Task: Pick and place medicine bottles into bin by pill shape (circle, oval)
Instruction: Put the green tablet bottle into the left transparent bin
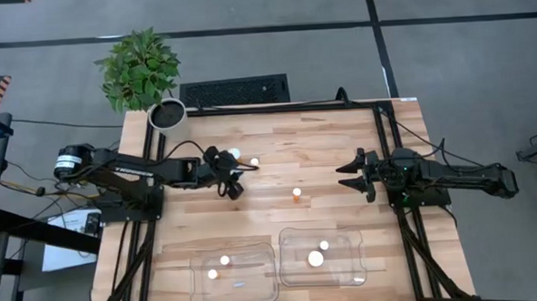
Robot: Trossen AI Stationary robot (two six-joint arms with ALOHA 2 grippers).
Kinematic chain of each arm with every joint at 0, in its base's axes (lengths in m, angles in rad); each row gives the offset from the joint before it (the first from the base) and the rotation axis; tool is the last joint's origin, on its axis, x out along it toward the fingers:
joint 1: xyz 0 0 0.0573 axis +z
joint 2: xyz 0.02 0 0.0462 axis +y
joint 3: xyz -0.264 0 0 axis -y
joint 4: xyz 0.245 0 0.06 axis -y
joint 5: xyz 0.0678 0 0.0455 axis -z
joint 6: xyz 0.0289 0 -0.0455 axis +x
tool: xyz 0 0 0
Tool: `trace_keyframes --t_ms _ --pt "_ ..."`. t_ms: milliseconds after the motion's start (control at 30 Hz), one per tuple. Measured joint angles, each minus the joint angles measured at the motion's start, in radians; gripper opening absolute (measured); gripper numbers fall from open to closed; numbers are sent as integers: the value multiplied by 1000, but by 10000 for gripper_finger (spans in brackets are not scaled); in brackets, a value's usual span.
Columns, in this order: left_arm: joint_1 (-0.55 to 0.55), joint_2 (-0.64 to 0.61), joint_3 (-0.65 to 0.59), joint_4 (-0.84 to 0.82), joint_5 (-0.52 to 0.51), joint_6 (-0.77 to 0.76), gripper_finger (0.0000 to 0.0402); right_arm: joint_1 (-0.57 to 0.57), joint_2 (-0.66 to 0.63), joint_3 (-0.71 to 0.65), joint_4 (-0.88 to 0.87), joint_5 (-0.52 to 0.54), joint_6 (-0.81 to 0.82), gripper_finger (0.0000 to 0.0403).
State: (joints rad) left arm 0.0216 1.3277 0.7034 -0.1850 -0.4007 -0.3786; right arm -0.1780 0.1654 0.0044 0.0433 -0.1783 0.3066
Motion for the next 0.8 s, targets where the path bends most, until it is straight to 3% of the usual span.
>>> trace_keyframes --t_ms 233,433,633,800 --pt "-122 0 226 -183 -5 -34 115 0 0 0 0 0 0 225" --pt "-293 -1 372 -189 -6 -56 114 0 0 0 0 0 0 225" --pt "-496 0 398 -186 -7 -112 114 0 0 0 0 0 0 225" --pt "-656 68 398 -135 -73 -163 114 0 0 0 0 0 0 225"
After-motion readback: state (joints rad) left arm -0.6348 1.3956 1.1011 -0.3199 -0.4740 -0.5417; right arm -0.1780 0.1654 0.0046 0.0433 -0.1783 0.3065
